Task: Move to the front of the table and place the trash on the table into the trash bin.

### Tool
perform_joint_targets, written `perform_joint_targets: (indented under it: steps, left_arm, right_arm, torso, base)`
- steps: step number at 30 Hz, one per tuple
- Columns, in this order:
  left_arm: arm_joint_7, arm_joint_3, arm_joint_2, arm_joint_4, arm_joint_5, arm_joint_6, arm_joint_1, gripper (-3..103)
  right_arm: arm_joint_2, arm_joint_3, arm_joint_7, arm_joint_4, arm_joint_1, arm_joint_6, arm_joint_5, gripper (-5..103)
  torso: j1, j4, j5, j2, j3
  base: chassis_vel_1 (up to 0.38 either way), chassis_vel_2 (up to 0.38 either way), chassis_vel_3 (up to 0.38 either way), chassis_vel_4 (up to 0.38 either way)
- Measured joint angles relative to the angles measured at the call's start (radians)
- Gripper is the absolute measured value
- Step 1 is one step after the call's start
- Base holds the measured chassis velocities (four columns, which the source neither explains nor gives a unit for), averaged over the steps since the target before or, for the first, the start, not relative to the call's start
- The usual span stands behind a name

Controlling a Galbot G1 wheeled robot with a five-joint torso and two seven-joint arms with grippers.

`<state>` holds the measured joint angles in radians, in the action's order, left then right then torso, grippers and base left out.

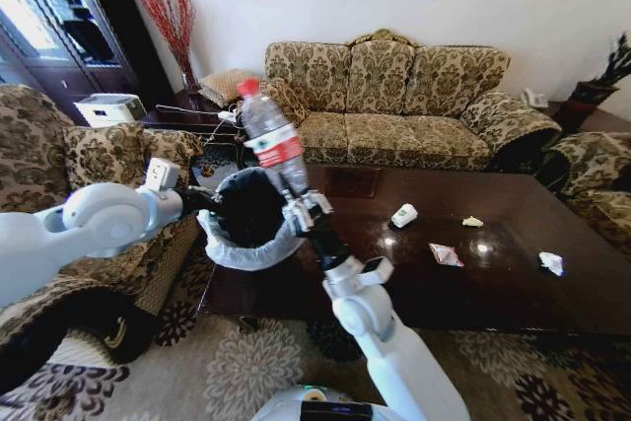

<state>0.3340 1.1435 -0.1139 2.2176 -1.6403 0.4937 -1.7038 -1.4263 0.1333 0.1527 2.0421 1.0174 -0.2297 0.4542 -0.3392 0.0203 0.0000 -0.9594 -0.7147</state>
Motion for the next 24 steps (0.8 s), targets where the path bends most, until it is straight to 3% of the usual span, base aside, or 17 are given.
perform_joint_targets:
  steps: [4,5,7,8,11,12,14,15,17,18,20,21,22,23,24]
  left_arm:
    - [0.004,0.000,0.000,0.009,-0.013,0.001,0.008,0]
    - [0.005,0.000,0.001,0.008,-0.013,0.001,0.008,0]
    - [0.006,-0.001,0.004,0.007,-0.013,0.001,0.007,0]
    - [0.007,-0.002,0.010,0.007,-0.011,0.001,0.004,0]
    - [0.007,-0.008,0.018,0.007,-0.004,0.001,0.003,0]
    - [0.007,-0.010,0.021,0.006,-0.001,0.001,0.003,0]
    - [0.007,-0.011,0.021,0.003,0.000,0.001,0.003,0]
    - [0.007,-0.011,0.022,-0.006,0.003,0.001,0.003,0]
    - [0.007,-0.011,0.022,-0.012,0.005,0.001,0.003,0]
    - [0.007,-0.011,0.022,-0.015,0.006,0.001,0.003,0]
    - [0.005,-0.018,0.024,-0.026,0.017,0.001,0.003,0]
    - [0.005,-0.024,0.027,-0.034,0.025,0.002,0.003,0]
    - [0.007,-0.028,0.031,-0.044,0.032,0.002,0.003,0]
    - [0.007,-0.031,0.035,-0.051,0.036,0.003,0.004,0]
    - [0.007,-0.031,0.037,-0.052,0.037,0.003,0.004,0]
  right_arm:
    - [-0.002,0.028,-0.011,-0.014,0.006,0.009,-0.027,20]
    - [-0.002,0.030,-0.012,-0.015,0.009,0.010,-0.029,30]
    - [-0.001,0.031,-0.013,-0.015,0.012,0.010,-0.031,30]
    - [0.001,0.031,-0.014,-0.014,0.016,0.010,-0.033,41]
    - [0.006,0.029,-0.014,-0.008,0.021,0.009,-0.034,41]
    - [0.010,0.025,-0.015,-0.004,0.023,0.008,-0.034,52]
    - [0.011,0.023,-0.015,-0.002,0.023,0.007,-0.034,52]
    - [0.013,0.015,-0.015,0.004,0.025,0.005,-0.034,63]
    - [0.014,0.009,-0.015,0.010,0.027,0.004,-0.034,63]
    - [0.014,0.004,-0.016,0.014,0.030,0.002,-0.034,74]
    - [0.018,-0.009,-0.020,0.036,0.041,-0.002,-0.034,74]
    - [0.022,-0.020,-0.042,0.057,0.053,-0.002,-0.041,85]
    - [0.032,-0.040,-0.103,0.085,0.075,0.001,-0.076,85]
    - [0.050,-0.062,-0.149,0.102,0.097,0.004,-0.112,95]
    - [0.064,-0.080,-0.178,0.111,0.114,0.006,-0.135,95]
  torso:
    - [0.000,-0.0001,0.0000,0.000,0.000]
    - [0.000,0.0000,0.0000,0.000,0.000]
    - [0.000,-0.0001,0.0000,0.000,0.000]
    - [0.000,0.0000,0.0000,0.000,0.000]
    - [0.000,0.0000,-0.0001,0.000,0.000]
    - [0.000,0.0000,-0.0001,0.000,0.000]
    - [0.000,0.0000,0.0000,0.000,0.000]
    - [0.000,-0.0001,0.0000,0.000,0.000]
    - [0.000,0.0000,0.0000,0.000,0.000]
    - [0.000,0.0000,0.0000,0.000,0.000]
    - [0.000,-0.0001,0.0001,0.000,0.000]
    - [0.000,-0.0001,0.0000,0.000,0.000]
    - [0.000,0.0000,0.0001,0.000,0.000]
    - [0.000,0.0000,0.0000,0.000,0.000]
    - [0.000,0.0002,0.0000,0.000,0.000]
  base:
    - [0.000,0.000,0.000,0.000]
    - [0.000,0.000,0.000,0.000]
    - [0.000,0.000,0.000,0.000]
    - [0.000,0.000,0.000,0.000]
    - [0.000,0.000,0.000,0.000]
    - [0.000,0.000,0.000,0.000]
    - [0.000,0.000,0.000,0.000]
    - [0.000,0.000,0.000,0.000]
    - [0.000,0.000,0.000,0.000]
    - [0.000,0.000,0.000,0.000]
    - [0.000,0.000,0.000,0.000]
    - [0.000,0.000,0.000,0.000]
    - [0.000,0.000,0.000,0.000]
    - [0.000,0.000,0.000,0.000]
    - [0.000,0.000,0.000,0.000]
